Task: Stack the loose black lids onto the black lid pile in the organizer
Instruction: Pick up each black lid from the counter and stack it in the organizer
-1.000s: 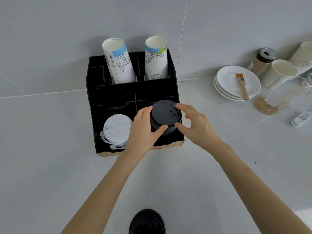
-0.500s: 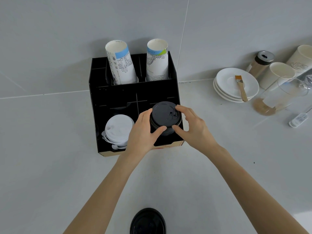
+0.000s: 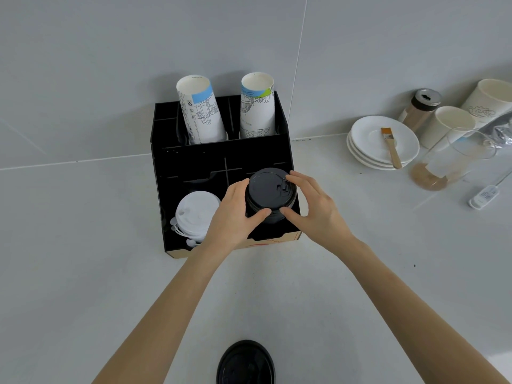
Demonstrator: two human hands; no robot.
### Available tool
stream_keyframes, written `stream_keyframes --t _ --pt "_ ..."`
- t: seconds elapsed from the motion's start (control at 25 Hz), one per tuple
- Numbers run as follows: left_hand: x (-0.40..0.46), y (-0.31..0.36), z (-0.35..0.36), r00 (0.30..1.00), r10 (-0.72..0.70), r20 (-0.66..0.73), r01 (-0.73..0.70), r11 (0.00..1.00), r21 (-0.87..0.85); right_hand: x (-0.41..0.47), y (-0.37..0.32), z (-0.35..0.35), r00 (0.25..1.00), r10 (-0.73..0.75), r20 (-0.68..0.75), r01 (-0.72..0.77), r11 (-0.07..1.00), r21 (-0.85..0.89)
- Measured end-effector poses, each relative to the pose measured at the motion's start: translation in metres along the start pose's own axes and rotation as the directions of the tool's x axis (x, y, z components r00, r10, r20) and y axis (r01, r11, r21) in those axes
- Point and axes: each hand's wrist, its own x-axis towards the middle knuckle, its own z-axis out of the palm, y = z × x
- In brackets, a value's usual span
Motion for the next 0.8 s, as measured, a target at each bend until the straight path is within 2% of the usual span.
stream_keyframes --t 0.16,0.44,0.64,0.8 --pt "-0.007 0.002 -0.006 1.000 -0.004 -0.015 0.004 0.999 0.035 -0.008 -0.008 -0.003 1.000 -0.021 -0.009 0.021 1.000 -0.012" --pt "-0.080 -0.013 -0.015 0.997 0.044 -0.062 -0.049 0.995 -0.082 -0.054 -0.028 0.000 0.996 -0.088 0.017 0.088 0.996 0.014" --pt "-0.142 -0.042 -0.007 0.998 -0.005 0.056 0.009 0.998 -0.066 -0.106 -0.029 0.022 0.986 -0.072 0.152 0.068 0.997 0.032" --pt "-0.180 -0.057 0.002 0.985 -0.028 0.171 0.032 0.999 -0.018 -0.148 -0.023 0.045 0.946 -0.004 0.325 -0.004 1.000 0.024"
